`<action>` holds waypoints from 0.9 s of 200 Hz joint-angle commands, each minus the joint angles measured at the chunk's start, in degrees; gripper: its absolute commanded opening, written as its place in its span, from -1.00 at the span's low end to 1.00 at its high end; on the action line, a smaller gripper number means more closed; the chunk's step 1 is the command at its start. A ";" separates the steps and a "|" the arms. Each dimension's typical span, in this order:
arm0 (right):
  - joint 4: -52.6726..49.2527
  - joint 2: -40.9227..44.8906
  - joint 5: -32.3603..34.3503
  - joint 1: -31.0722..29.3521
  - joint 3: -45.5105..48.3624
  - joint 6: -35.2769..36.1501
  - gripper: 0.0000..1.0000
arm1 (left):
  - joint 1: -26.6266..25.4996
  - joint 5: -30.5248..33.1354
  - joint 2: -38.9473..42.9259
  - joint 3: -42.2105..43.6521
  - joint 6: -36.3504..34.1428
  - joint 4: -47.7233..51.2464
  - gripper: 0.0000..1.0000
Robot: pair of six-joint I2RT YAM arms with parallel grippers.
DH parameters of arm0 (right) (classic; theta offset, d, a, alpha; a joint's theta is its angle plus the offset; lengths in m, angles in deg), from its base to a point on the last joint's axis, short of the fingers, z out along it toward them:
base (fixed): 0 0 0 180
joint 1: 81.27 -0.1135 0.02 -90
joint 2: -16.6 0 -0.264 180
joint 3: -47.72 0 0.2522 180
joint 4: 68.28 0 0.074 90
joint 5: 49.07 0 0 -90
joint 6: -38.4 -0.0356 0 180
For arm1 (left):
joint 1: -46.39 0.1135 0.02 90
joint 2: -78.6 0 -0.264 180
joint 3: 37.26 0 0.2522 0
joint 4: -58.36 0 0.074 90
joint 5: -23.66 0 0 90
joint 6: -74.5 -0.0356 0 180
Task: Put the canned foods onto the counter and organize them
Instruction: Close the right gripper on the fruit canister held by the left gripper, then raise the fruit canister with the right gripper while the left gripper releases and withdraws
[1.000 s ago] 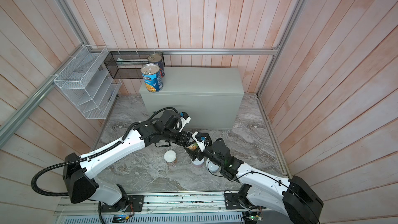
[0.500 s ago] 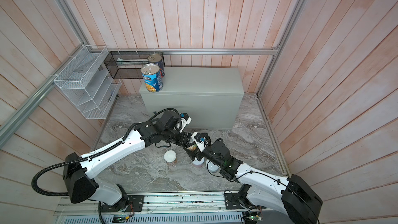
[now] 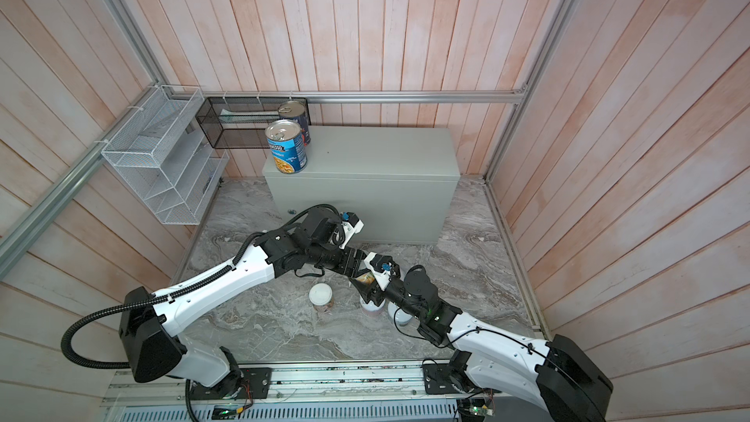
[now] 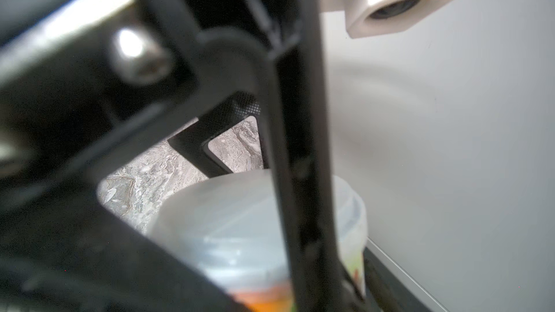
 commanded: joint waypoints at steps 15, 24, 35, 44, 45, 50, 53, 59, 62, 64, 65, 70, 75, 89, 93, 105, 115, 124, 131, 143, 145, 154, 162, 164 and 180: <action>4.36 1.99 3.84 0.78 -0.23 -2.16 0.51 | -0.16 -5.42 -0.22 1.08 0.92 0.31 0.10; 4.23 2.38 3.95 0.76 -0.16 -2.32 0.50 | 0.19 -5.62 -0.16 1.53 1.31 -0.03 0.12; 4.09 2.67 4.14 0.71 -0.11 -2.50 0.49 | 0.58 -6.30 -0.03 2.23 1.75 -0.86 0.14; 4.00 2.85 4.32 0.73 -0.03 -2.70 0.47 | 0.89 -6.98 0.16 2.89 2.21 -1.73 0.22; 4.02 2.91 4.34 0.80 -0.06 -2.70 0.47 | 0.92 -7.08 0.25 2.93 2.22 -1.86 0.23; 3.91 3.03 4.61 0.77 0.00 -2.82 0.46 | 0.98 -7.32 0.33 3.18 2.45 -2.26 0.28; 3.87 3.15 4.67 0.73 0.03 -2.94 0.46 | 1.09 -7.53 0.34 3.34 2.56 -2.45 0.31; 3.87 3.34 5.00 0.73 0.19 -3.23 0.46 | 1.20 -7.74 0.43 3.53 2.72 -2.76 0.34; 3.88 3.40 5.19 0.75 0.21 -3.32 0.45 | 1.28 -7.93 0.53 3.62 2.76 -2.90 0.36; 3.87 3.49 5.27 0.71 0.22 -3.47 0.45 | 1.29 -7.98 0.52 3.66 2.76 -2.99 0.37; 3.87 3.53 5.35 0.74 0.29 -3.52 0.45 | 1.29 -8.01 0.61 3.67 2.76 -3.02 0.38; 3.87 3.65 5.63 0.74 0.35 -3.72 0.45 | 1.33 -8.05 0.66 3.72 2.76 -3.14 0.43; 3.99 3.81 5.75 0.77 0.50 -3.83 0.44 | 1.37 -8.06 0.70 3.76 2.85 -3.26 0.50; 4.25 4.23 6.36 0.74 0.74 -4.24 0.42 | 1.56 -7.97 1.08 4.09 3.03 -3.56 0.65; 4.28 4.32 6.51 0.85 0.83 -4.36 0.42 | 1.65 -7.88 1.28 4.18 3.11 -3.70 0.66; 4.14 4.45 6.82 0.85 0.80 -4.57 0.41 | 1.90 -7.74 1.55 4.71 3.42 -3.88 0.67; 4.17 4.71 7.20 0.82 0.91 -4.95 0.41 | 2.09 -7.44 1.58 5.05 3.71 -3.75 0.76; 4.26 5.02 7.48 0.79 1.05 -5.41 0.41 | 2.34 -7.56 1.80 5.40 3.88 -3.88 0.81; 4.36 5.20 7.51 0.84 1.05 -5.53 0.41 | 2.38 -7.47 2.09 5.74 3.99 -4.12 0.83; 4.10 5.44 7.68 0.84 0.92 -5.66 0.40 | 2.74 -7.40 2.65 6.36 4.33 -4.68 0.90; 4.06 5.47 7.70 0.84 0.93 -5.75 0.40 | 2.82 -7.41 2.74 6.45 4.41 -4.77 0.96; 4.13 5.52 7.78 0.85 0.94 -5.79 0.40 | 3.18 -7.37 3.25 6.96 4.68 -5.22 1.00; 4.07 5.48 8.07 0.86 0.90 -5.95 0.40 | 3.51 -7.35 3.66 7.31 4.85 -5.55 1.00; 4.05 5.44 8.17 0.84 0.84 -6.01 0.40 | 3.58 -7.28 3.72 7.42 4.87 -5.63 1.00; 3.22 4.95 9.61 0.81 0.42 -6.49 0.40 | 4.04 -6.58 4.84 8.08 5.22 -6.23 1.00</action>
